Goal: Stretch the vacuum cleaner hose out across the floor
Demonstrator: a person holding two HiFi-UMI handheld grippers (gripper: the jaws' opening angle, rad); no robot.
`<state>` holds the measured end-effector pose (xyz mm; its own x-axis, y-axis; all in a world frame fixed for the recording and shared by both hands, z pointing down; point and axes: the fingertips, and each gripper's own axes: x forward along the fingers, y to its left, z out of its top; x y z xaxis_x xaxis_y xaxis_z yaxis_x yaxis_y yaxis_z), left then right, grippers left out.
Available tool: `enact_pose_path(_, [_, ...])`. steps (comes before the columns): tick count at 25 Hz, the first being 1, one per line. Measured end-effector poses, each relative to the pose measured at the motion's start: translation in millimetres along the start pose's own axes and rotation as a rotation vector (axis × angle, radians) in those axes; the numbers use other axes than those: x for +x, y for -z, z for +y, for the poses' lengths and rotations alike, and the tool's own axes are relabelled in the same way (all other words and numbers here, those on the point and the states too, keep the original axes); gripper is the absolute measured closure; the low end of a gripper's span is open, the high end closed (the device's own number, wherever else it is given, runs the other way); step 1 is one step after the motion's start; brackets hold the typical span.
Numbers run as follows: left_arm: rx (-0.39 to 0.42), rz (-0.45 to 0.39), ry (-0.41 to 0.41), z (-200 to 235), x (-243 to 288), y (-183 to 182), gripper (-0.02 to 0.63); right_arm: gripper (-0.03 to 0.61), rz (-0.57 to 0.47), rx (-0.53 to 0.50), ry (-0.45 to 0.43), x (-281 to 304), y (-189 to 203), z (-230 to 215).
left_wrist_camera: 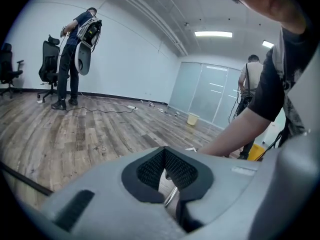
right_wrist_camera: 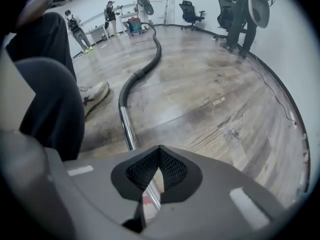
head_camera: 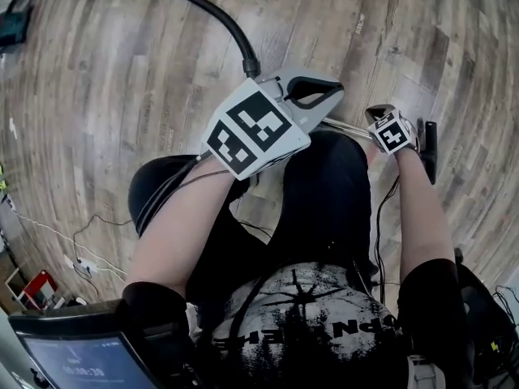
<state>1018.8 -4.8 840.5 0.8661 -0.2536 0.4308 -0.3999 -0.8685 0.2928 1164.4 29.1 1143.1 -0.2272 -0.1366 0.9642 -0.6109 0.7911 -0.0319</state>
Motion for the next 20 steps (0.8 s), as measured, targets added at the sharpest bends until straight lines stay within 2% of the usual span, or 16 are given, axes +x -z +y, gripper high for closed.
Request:
enact_pose_path(3, [-0.001,0.007,-0.026,12.2,-26.9,-16.6,0.614,0.574,-0.095,0.007,-0.024,-53.9,-59.8,16.4])
enact_pose_path(7, [0.005,0.011,-0.065,16.3,-74.8,-67.1,0.614,0.574,-0.233,0.012,-0.027,-157.8,-138.3,25.7])
enact_pose_path(11, [-0.066,0.02,-0.124,9.5,-143.2,-114.2,0.614,0.574,-0.329,0.041,-0.013,-264.0,-195.1,49.5])
enact_pose_path(14, [-0.102,0.008,-0.149,3.8,-193.7,-165.6,0.614,0.574,-0.419,0.053,-0.008,-353.2,-244.9,63.3])
enact_pose_path(20, [-0.042,-0.047,-0.144,-25.1,-273.2,-281.0,0.614,0.572,-0.613,0.061,-0.022,-524.7,-328.9,89.8])
